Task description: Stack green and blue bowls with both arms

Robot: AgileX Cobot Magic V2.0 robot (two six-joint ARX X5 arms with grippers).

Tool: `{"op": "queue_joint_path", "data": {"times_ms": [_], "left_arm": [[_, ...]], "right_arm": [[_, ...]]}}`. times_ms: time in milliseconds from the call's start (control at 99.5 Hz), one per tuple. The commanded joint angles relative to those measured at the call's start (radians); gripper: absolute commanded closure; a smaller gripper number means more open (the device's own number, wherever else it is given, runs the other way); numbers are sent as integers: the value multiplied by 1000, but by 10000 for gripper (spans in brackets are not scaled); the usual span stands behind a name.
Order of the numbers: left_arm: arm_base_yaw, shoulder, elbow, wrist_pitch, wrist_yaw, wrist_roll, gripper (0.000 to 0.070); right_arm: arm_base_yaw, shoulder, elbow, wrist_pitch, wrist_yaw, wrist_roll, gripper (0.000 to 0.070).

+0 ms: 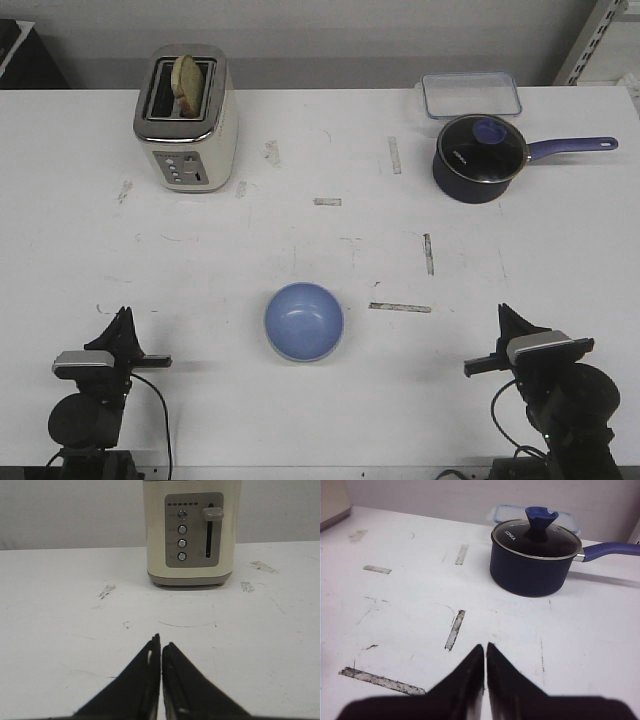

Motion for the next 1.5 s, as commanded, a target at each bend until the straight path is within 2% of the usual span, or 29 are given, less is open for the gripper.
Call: {"op": "queue_joint_path", "data": {"times_ms": [0,583,724,824,955,1166,1237,1488], "left_arm": [[1,-2,-21,13,0,-2,699],[1,-2,-21,12,0,-2,699],[1,-2,-21,13,0,-2,699],[1,-2,-21,13,0,-2,699],[1,-2,-21,13,0,-2,699],[1,-2,-21,13,0,-2,699],[1,-2,-21,13,0,-2,699],[1,-1,-21,13,0,-2,699]], "right_arm": [[1,4,8,11,0,-4,699],[-1,-14,1,19,0,-4,699],[-24,-31,-51,140,6,5,699],[-57,-80,-148,241,48,32,699],[-80,-174,-289,310,94,83,699],[-85,-351,-462,349,105,99,699],[-85,-348,-519,426,104,111,699],[-85,-348,-515,423,105,113,699]]}}
